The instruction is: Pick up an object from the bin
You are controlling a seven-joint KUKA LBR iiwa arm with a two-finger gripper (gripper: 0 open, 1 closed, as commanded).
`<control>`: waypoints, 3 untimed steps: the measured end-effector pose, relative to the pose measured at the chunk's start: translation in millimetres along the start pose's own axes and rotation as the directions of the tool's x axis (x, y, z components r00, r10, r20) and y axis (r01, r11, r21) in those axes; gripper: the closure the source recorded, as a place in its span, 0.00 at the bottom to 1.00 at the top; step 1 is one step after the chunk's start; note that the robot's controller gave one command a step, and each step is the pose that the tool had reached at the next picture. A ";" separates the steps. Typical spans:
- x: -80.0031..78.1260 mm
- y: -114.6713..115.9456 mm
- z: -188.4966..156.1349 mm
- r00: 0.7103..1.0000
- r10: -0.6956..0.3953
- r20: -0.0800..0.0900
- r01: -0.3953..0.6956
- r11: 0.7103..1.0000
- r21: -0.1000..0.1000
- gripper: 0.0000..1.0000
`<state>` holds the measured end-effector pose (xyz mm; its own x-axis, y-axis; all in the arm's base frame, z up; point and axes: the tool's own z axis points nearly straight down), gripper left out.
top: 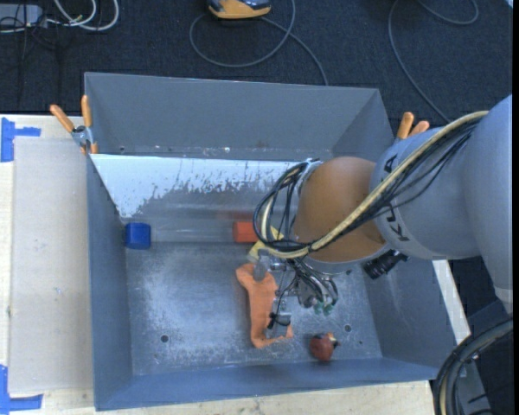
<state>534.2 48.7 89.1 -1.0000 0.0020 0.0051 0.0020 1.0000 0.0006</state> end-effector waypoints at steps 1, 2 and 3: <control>4.3 6.4 6.2 0.984 -0.177 0.001 0.177 0.984 0.001 0.00; -4.2 14.5 9.8 0.876 -0.482 0.001 0.482 0.876 0.000 0.00; -33.2 15.8 2.5 0.701 -0.713 0.000 0.713 0.701 -0.001 0.00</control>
Offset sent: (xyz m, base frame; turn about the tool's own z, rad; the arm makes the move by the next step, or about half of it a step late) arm 0.0139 0.0206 -0.0128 -0.6422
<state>567.5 64.4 86.5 -0.7028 -0.7113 0.0028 -0.7113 0.7028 0.0046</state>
